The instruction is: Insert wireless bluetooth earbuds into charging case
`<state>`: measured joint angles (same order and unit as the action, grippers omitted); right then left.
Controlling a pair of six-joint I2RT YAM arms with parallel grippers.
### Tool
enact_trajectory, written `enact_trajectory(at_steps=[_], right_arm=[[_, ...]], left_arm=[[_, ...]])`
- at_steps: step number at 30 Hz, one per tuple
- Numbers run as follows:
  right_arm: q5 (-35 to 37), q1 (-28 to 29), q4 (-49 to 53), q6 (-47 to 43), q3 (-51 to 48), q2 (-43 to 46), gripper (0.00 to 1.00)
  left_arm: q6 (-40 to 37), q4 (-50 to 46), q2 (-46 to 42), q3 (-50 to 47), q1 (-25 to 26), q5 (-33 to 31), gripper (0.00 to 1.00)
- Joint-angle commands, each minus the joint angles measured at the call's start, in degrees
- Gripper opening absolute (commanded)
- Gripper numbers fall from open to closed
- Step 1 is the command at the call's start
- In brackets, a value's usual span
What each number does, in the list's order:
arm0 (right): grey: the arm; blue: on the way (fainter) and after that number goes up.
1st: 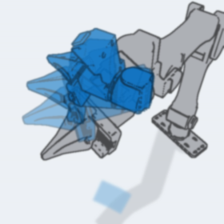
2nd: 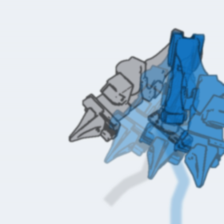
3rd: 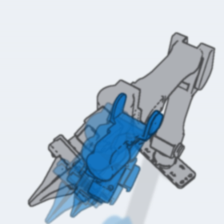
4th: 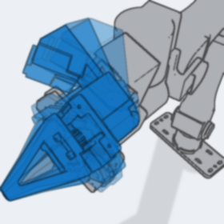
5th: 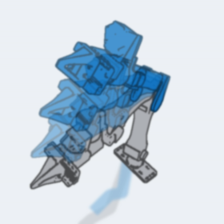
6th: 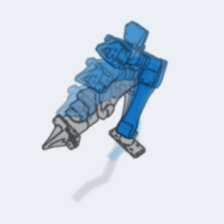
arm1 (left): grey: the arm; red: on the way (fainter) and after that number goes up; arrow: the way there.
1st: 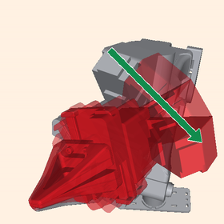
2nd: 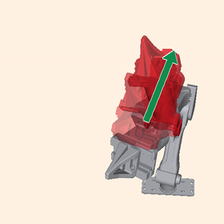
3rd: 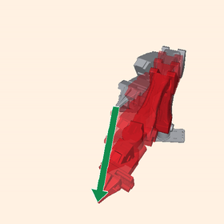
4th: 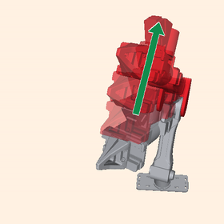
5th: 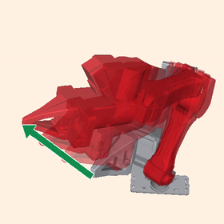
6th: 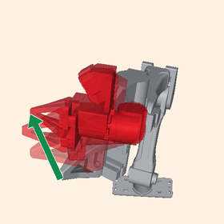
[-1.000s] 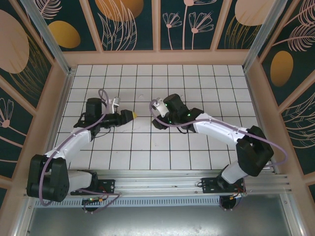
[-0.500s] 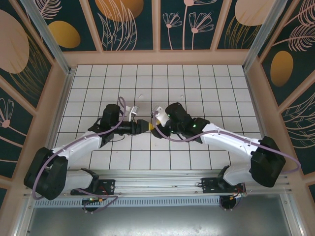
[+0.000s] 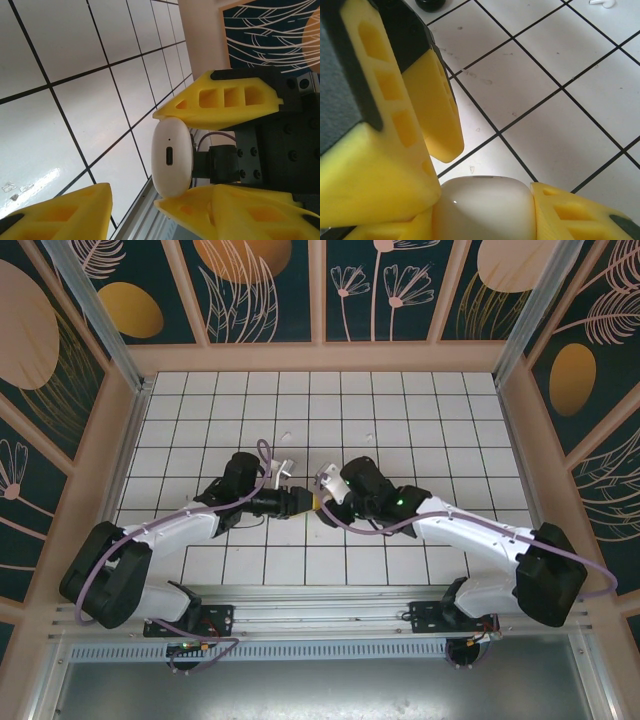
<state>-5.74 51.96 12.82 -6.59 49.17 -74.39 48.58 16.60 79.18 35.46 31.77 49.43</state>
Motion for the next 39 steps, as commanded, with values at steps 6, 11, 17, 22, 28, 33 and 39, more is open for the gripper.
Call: enact_trajectory(at_steps=[6,11,17,22,28,33,39], right_arm=[[0.4,2.0,-4.6,-2.9,-4.2,5.1,0.35],[1.0,2.0,-3.9,-6.0,-4.1,5.5,0.35],[0.1,2.0,-5.8,-7.5,-3.9,6.9,0.35],[0.3,2.1,-6.2,-8.1,-2.2,7.0,0.36],[-0.8,2.4,-5.7,-8.4,0.2,6.4,0.36],[-0.6,2.4,-4.8,-9.3,1.7,4.6,0.36],[-0.9,2.5,-5.3,-9.0,2.7,2.9,0.38]], left_arm=[[0.8,-2.0,-2.3,2.8,0.0,-5.7,0.59],[-0.8,-6.0,-5.6,4.0,-0.8,-8.2,0.6],[-0.1,-4.0,-5.7,2.9,-0.5,-6.1,0.55],[0.7,-2.3,-4.2,1.9,2.3,-5.4,0.58],[2.2,2.8,-2.1,1.5,2.7,-3.5,0.56],[2.7,4.7,-0.6,2.2,2.6,-0.7,0.5],[2.3,4.9,-0.3,2.5,2.7,-1.1,0.32]])
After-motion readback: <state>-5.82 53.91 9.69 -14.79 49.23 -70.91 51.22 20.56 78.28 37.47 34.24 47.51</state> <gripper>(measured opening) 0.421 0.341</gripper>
